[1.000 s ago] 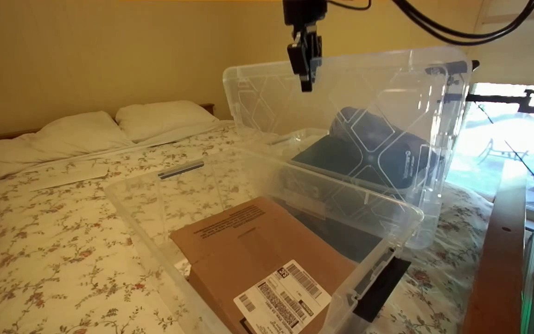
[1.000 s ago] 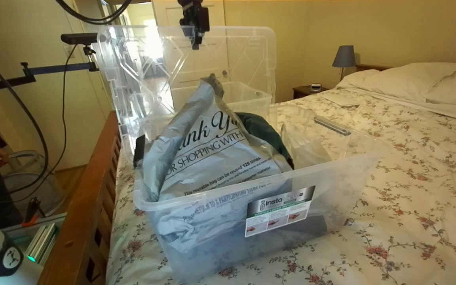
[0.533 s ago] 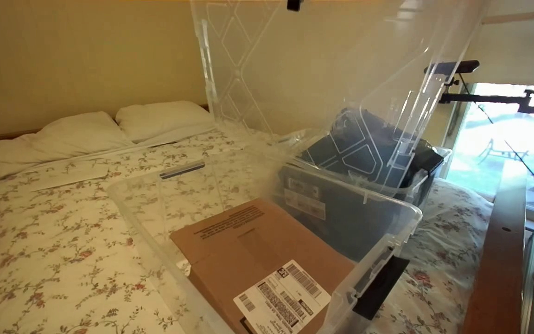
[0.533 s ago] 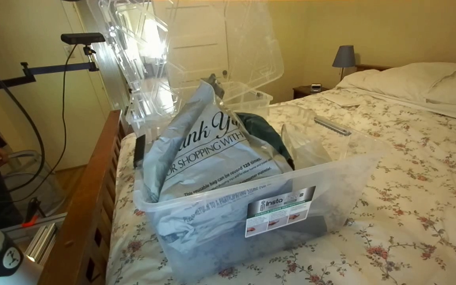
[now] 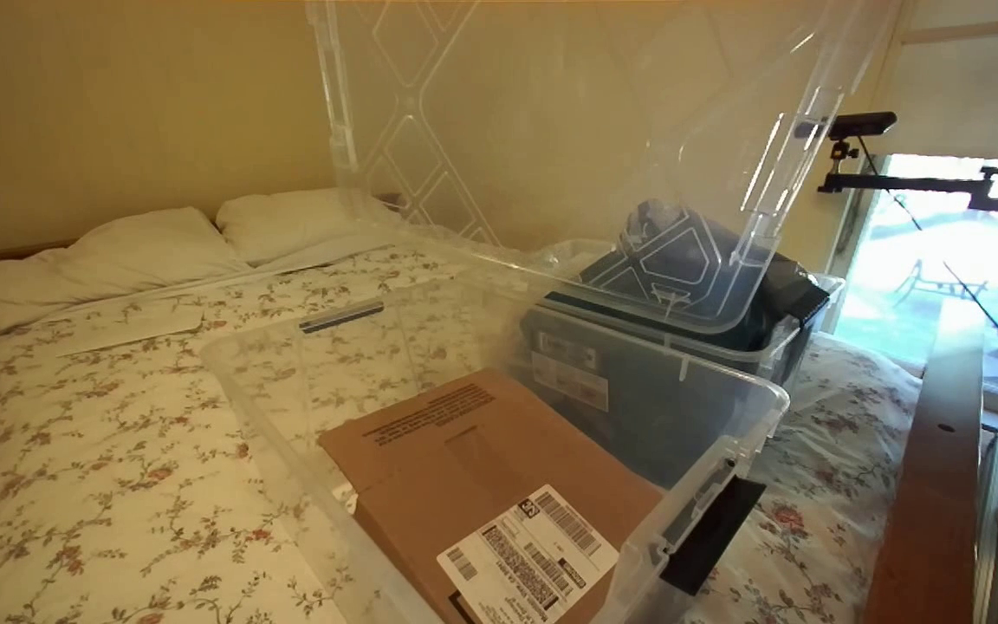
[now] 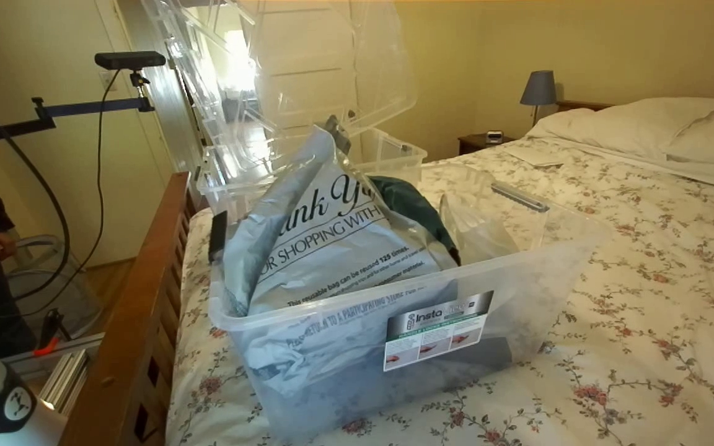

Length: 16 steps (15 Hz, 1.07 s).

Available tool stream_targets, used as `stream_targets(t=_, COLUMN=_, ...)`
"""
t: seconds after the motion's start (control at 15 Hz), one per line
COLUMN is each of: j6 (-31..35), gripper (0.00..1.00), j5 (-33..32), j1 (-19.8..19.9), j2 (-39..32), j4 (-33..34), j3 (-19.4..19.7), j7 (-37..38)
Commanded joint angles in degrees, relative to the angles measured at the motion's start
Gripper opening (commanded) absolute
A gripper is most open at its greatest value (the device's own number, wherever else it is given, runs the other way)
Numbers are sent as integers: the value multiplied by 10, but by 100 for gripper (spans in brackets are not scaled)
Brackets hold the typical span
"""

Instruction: Move the lid to lean on the north side of the totes and pick up the grey plastic bag

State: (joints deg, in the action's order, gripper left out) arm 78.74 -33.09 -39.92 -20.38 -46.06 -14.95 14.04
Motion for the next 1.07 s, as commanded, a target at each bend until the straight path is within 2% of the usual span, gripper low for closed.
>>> stream_targets(t=0.0, j6=24, gripper=5, j5=-22, j1=-6, j2=-12, j4=15, j3=2, j7=-22)
stream_targets(t=0.07, j6=40, gripper=5, j5=-43, j1=-12, j2=-25, j4=33, j3=5, j7=-42)
stream_targets(t=0.13, j6=53, gripper=5, j5=-54, j1=-30, j2=-41, j4=56, j3=29, j7=-80)
stream_targets(t=0.2, j6=48, gripper=5, j5=-76, j1=-27, j2=-70, j4=98, j3=13, j7=-111)
stream_targets(t=0.27, j6=56, gripper=5, j5=-79, j1=-30, j2=-88, j4=119, j3=15, j7=-146)
stream_targets(t=0.47, j6=70, gripper=5, j5=-84, j1=-28, j2=-126, j4=150, j3=12, j7=-246)
stream_targets(t=0.8, j6=94, gripper=5, j5=-78, j1=-32, j2=-175, j4=171, j3=9, j7=-389)
stream_targets(t=0.87, j6=116, gripper=5, j5=-50, j1=-43, j2=-163, j4=143, j3=45, j7=-413)
stream_targets(t=1.0, j6=144, gripper=5, j5=-58, j1=-54, j2=-176, j4=149, j3=62, j7=-459)
